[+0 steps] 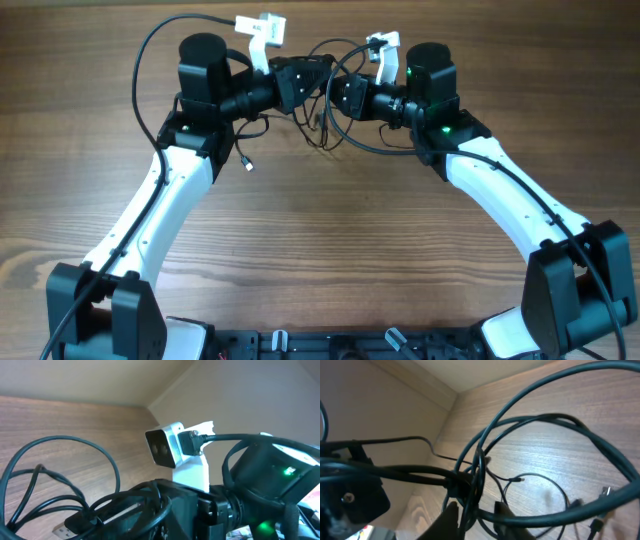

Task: Untangle cables

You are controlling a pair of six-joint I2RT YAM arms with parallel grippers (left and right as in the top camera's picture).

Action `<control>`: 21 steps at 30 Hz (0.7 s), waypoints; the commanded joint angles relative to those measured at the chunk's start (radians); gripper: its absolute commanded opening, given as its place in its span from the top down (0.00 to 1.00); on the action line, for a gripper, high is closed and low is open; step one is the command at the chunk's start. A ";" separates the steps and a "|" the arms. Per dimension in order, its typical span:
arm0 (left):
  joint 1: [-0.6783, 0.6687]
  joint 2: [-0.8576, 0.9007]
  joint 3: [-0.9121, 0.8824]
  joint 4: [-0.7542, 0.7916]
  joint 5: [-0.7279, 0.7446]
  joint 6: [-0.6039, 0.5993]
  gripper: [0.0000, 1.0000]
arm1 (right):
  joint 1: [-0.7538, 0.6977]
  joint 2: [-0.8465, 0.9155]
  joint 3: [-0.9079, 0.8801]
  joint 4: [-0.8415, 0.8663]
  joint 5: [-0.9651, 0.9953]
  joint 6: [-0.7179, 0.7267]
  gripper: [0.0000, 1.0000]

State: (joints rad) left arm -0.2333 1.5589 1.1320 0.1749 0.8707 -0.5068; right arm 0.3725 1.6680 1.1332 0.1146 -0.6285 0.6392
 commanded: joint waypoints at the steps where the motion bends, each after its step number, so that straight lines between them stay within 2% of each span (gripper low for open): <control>1: 0.019 -0.022 0.015 0.025 0.027 -0.030 0.96 | 0.008 0.010 0.003 0.009 -0.011 0.000 0.95; 6: 0.088 -0.024 0.015 0.029 0.027 -0.034 0.96 | -0.007 0.010 0.003 -0.009 0.031 -0.003 0.95; 11: 0.204 -0.057 0.015 0.031 0.035 -0.052 0.96 | -0.045 0.010 0.003 -0.135 0.137 -0.024 0.95; 21: 0.373 -0.134 0.015 -0.016 0.058 -0.051 0.96 | -0.135 0.010 0.003 -0.195 0.169 -0.078 0.95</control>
State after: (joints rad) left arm 0.1017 1.4445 1.1320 0.1734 0.9161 -0.5529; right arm 0.2691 1.6684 1.1336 -0.0685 -0.5037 0.5964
